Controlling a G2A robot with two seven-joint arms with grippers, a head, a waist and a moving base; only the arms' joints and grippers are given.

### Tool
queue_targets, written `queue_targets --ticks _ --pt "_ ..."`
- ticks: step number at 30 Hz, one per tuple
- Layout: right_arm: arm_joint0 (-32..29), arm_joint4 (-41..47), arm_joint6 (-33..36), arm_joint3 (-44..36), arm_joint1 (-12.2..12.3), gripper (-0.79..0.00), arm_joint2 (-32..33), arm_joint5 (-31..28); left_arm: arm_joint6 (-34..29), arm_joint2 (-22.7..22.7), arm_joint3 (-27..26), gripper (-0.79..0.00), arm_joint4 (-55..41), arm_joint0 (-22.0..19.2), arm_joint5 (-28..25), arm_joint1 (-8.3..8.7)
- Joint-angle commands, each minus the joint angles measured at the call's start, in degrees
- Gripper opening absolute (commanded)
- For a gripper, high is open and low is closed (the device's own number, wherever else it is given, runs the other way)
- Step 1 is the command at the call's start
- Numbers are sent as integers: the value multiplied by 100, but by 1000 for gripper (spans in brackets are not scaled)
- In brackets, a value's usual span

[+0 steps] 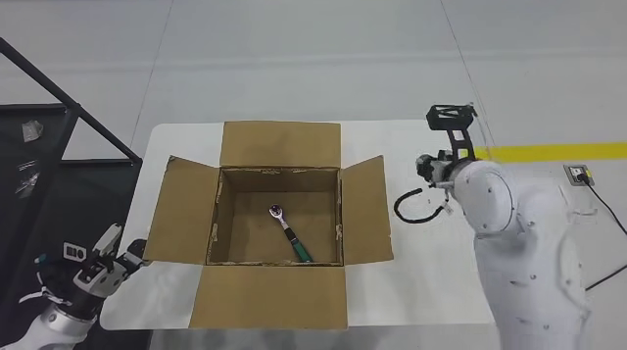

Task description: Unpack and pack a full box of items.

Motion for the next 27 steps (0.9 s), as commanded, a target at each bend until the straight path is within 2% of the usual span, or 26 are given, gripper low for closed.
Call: queue_targets --ticks 1,5,11,19,22,27 --pt "-21 213 -70 -451 -25 -785 -297 -129 10 -11 -2 0 -17 25 -19 -2" --pt "282 819 -1 -224 -111 -785 -1086 -516 41 -48 -12 0 -86 83 -60 -8" --pt "1359 1380 -15 1764 -410 -785 -2581 -715 45 -129 57 0 -244 170 -106 -17" --pt "2495 1963 -669 4952 -1148 -785 -4241 -511 33 -174 143 0 -320 202 -122 -23" --pt "2767 2091 -951 5942 -1455 -785 -4607 -404 16 -179 136 0 -317 197 -103 -21" --pt "3051 2700 -1267 7182 -1909 -785 -4852 -794 -17 -183 104 0 -264 167 -68 -15"
